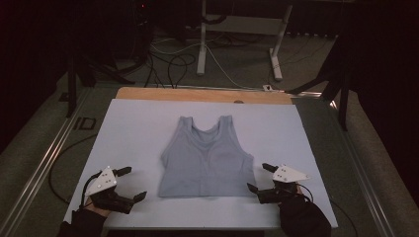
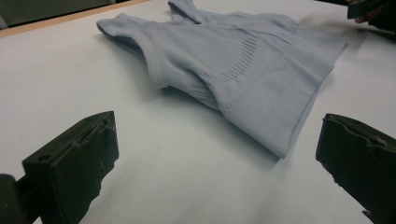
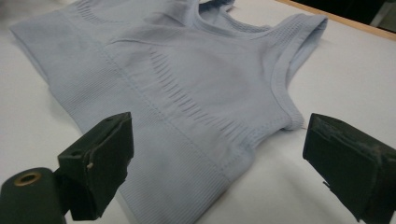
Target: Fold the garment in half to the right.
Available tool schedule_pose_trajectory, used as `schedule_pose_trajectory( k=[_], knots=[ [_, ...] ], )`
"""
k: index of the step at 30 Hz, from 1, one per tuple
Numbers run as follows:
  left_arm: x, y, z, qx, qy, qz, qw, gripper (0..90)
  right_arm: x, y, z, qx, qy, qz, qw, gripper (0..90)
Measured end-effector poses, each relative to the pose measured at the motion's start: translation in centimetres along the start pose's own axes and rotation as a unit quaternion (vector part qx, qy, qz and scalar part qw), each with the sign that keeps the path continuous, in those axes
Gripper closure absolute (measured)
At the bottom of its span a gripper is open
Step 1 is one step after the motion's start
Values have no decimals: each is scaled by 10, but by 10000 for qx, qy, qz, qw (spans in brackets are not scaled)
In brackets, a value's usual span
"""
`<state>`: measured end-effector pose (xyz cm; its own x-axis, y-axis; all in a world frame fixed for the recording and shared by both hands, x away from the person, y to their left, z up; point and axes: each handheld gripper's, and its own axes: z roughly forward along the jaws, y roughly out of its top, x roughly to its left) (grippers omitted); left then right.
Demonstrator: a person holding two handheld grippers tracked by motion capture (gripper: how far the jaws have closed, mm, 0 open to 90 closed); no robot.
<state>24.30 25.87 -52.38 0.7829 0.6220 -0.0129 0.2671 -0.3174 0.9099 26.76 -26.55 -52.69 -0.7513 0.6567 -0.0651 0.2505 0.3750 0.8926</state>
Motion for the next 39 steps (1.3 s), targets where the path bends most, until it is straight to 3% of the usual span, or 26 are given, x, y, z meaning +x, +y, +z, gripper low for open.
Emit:
schedule_pose_trajectory(
  k=[16,19,23,30,34,39],
  knots=[
    [0,3,1,44,-75,-25,10000,6,2,1,2,23,-48,80,10000,87],
    [-4,9,1,131,-36,110,9998,7,2,2,1,17,-82,88,9999,87],
    [-5,12,1,127,-48,119,9998,6,4,3,2,40,-48,83,9999,87],
    [-10,24,-1,76,-280,107,9995,7,8,12,-1,29,-89,23,10000,87],
    [-11,30,-1,131,-324,141,9993,6,9,21,-3,-32,-77,101,9999,87],
    [-11,45,-3,54,-405,178,9990,7,12,34,-5,-66,-119,15,9999,88]
  ],
)
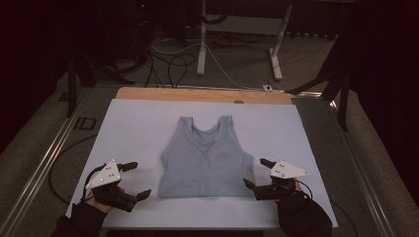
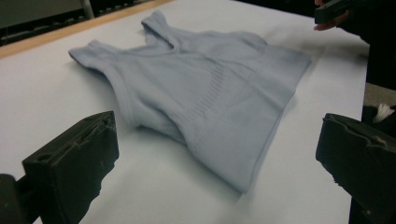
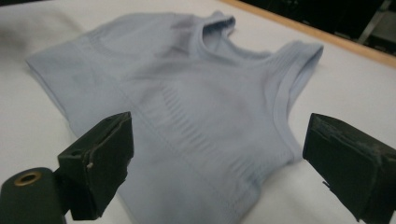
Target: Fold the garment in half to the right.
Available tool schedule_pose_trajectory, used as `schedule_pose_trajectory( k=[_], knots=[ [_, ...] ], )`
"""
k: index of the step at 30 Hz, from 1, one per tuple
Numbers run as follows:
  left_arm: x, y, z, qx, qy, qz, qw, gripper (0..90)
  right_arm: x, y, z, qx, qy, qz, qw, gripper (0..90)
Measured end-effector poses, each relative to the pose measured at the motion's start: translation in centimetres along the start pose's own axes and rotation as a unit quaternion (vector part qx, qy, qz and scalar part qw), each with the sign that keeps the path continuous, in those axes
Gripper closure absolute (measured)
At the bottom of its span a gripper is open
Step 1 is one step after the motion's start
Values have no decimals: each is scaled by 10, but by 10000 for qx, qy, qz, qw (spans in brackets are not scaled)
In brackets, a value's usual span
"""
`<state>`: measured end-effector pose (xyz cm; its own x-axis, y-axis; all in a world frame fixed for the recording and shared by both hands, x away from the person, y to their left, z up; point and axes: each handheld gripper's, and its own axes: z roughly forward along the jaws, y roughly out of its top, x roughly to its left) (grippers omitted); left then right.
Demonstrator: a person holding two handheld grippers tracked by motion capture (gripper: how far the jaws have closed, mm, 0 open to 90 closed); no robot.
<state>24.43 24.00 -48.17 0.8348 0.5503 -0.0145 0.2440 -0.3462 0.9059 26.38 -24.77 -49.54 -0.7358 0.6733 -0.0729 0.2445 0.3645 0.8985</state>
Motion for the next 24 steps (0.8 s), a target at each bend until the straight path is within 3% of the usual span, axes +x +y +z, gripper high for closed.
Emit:
schedule_pose_trajectory(
  k=[4,13,19,24],
  knots=[
    [1,8,2,79,-30,78,9999,7,-3,11,3,8,-20,-227,9997,87],
    [1,19,6,123,-37,117,9998,7,-7,37,14,-105,73,-261,9996,87],
    [0,25,9,204,-5,116,9997,7,-12,52,31,-136,152,-302,9993,87],
    [-1,34,11,251,104,140,9995,7,-15,70,47,-150,147,-515,9985,88]
  ],
)
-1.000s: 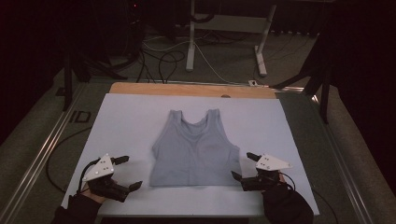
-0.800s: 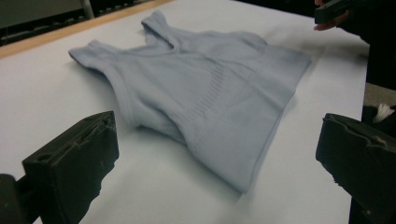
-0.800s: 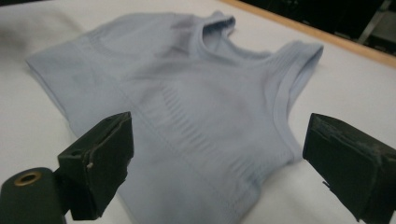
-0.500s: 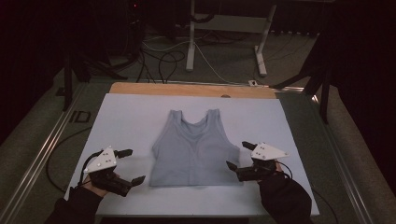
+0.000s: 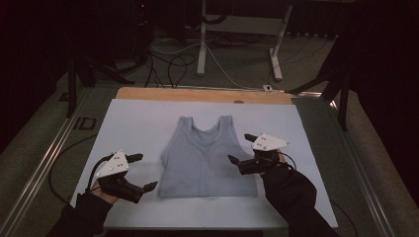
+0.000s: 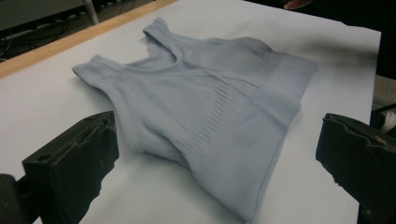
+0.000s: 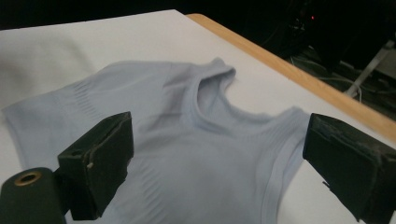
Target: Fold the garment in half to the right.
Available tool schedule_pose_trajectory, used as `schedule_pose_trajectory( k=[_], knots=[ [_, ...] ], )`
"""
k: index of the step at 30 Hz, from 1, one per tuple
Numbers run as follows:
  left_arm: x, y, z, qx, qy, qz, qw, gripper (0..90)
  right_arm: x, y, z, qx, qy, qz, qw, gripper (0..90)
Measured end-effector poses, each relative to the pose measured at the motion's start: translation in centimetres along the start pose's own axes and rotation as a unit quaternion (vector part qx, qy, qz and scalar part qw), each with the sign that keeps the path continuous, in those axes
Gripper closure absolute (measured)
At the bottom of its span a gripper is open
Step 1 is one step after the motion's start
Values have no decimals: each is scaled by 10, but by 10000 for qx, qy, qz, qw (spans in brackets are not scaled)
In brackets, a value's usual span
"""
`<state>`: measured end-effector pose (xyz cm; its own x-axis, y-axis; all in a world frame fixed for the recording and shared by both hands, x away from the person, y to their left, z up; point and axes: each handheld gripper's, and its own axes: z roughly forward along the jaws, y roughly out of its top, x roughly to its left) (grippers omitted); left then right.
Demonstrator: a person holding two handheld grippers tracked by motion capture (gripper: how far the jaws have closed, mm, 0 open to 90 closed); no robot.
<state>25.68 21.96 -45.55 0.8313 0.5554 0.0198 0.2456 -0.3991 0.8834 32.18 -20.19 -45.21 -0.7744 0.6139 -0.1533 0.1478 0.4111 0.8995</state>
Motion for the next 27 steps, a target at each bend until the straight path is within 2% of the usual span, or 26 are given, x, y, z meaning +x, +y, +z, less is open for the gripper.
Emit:
schedule_pose_trajectory(
  k=[2,6,11,12,15,19,21,24,27],
  knots=[
    [0,1,1,2,-5,3,10000,7,0,2,2,-9,13,-8,10000,87],
    [-2,5,5,79,75,47,9999,7,-3,16,19,-22,128,-68,9999,87],
    [-3,10,11,170,239,20,9996,6,-5,25,35,14,180,-93,9998,88],
    [-4,11,12,170,302,19,9994,7,-5,29,43,60,199,-91,9997,88],
    [-4,12,16,184,439,-91,9988,7,-6,35,54,66,272,-68,9996,87],
    [-5,12,19,229,515,-89,9984,7,-6,39,66,68,357,-58,9993,87],
    [-6,12,22,255,595,-198,9977,7,-5,43,77,74,418,-46,9991,87],
    [-7,11,25,243,743,-175,9968,7,-3,48,88,103,464,-84,9988,87],
    [-7,10,27,296,789,-238,9962,6,-2,50,96,153,490,-107,9986,87]
  ],
)
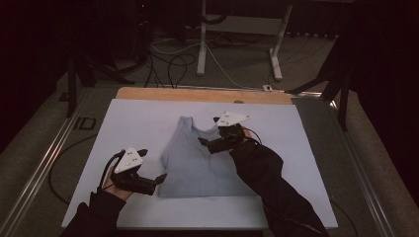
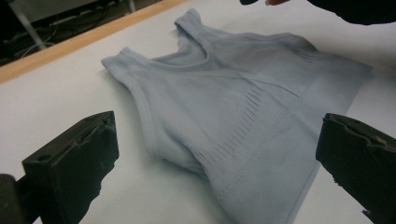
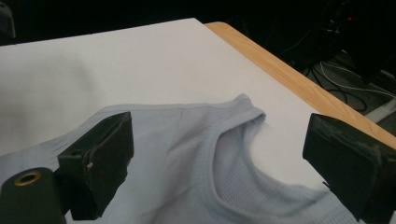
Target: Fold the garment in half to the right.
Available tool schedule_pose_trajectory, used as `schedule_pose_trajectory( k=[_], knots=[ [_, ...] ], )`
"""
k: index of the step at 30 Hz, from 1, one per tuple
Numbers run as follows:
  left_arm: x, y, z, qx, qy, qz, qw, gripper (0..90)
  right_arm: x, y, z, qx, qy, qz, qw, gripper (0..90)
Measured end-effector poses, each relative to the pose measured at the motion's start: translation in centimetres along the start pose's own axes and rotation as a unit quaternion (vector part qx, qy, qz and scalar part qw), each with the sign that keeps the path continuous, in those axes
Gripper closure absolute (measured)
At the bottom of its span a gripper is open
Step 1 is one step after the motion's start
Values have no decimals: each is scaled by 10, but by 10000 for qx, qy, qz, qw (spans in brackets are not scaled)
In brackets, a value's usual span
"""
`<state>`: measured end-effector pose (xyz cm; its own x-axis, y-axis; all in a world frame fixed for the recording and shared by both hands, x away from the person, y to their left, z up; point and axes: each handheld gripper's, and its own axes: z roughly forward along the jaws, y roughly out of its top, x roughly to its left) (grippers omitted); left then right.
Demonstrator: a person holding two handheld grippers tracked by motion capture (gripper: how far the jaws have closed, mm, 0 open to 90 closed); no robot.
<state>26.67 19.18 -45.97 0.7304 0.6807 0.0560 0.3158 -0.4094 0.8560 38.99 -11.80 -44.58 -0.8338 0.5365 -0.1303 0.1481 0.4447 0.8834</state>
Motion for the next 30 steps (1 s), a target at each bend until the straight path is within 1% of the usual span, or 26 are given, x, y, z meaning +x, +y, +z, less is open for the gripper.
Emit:
schedule_pose_trajectory(
  k=[1,2,5,6,7,8,9,10,11,12,14,15,16,19,20,21,22,23,24,25,26,28,30],
  knots=[
    [-1,-1,1,-16,6,5,10000,7,-1,3,7,47,-8,-23,10000,88],
    [-1,-1,2,7,-14,16,10000,7,-2,4,11,60,2,-37,10000,88],
    [-3,-3,5,102,18,-34,9999,7,-4,7,21,83,27,-7,10000,87],
    [-4,-3,7,139,49,-29,9999,7,-4,8,25,105,43,28,9999,88],
    [-5,-3,9,171,176,-44,9997,7,-5,8,28,108,49,7,9999,87],
    [-5,-3,9,171,176,-44,9997,7,-5,8,28,108,49,7,9999,87],
    [-6,-3,11,199,249,-140,9994,7,-6,10,35,118,91,24,9999,88],
    [-6,-3,13,225,283,-173,9992,7,-6,11,38,131,89,78,9998,88],
    [-6,-3,13,225,283,-173,9992,7,-6,11,38,131,89,78,9998,88],
    [-8,-3,15,274,354,-174,9988,7,-6,13,45,124,141,161,9997,88],
    [-8,-4,17,297,373,-198,9987,7,-7,13,47,125,143,120,9997,88],
    [-9,-4,19,332,361,-267,9984,7,-7,15,54,128,191,145,9996,88],
    [-10,-6,22,372,335,-294,9983,7,-7,16,57,130,206,179,9995,88],
    [-11,-8,26,395,352,-274,9982,7,-6,19,66,197,200,170,9995,88],
    [-11,-10,27,402,354,-309,9981,7,-6,19,66,197,200,170,9995,88],
    [-12,-12,30,417,289,-292,9983,7,-7,20,73,215,267,195,9992,88],
    [-12,-12,30,417,289,-292,9983,7,-6,20,76,226,267,251,9991,88],
    [-13,-15,33,477,267,-319,9980,7,-6,20,79,228,285,216,9991,88],
    [-13,-16,34,519,174,-350,9979,7,-6,20,83,250,284,227,9990,88],
    [-14,-18,35,578,144,-393,9974,7,-6,19,86,269,297,250,9989,88],
    [-15,-19,37,626,158,-392,9971,7,-6,19,90,286,303,208,9989,88],
    [-18,-23,40,792,121,-302,9963,7,-6,19,97,356,287,187,9988,88],
    [-21,-26,44,962,57,-328,9948,7,-6,19,103,399,298,166,9986,88]
  ],
)
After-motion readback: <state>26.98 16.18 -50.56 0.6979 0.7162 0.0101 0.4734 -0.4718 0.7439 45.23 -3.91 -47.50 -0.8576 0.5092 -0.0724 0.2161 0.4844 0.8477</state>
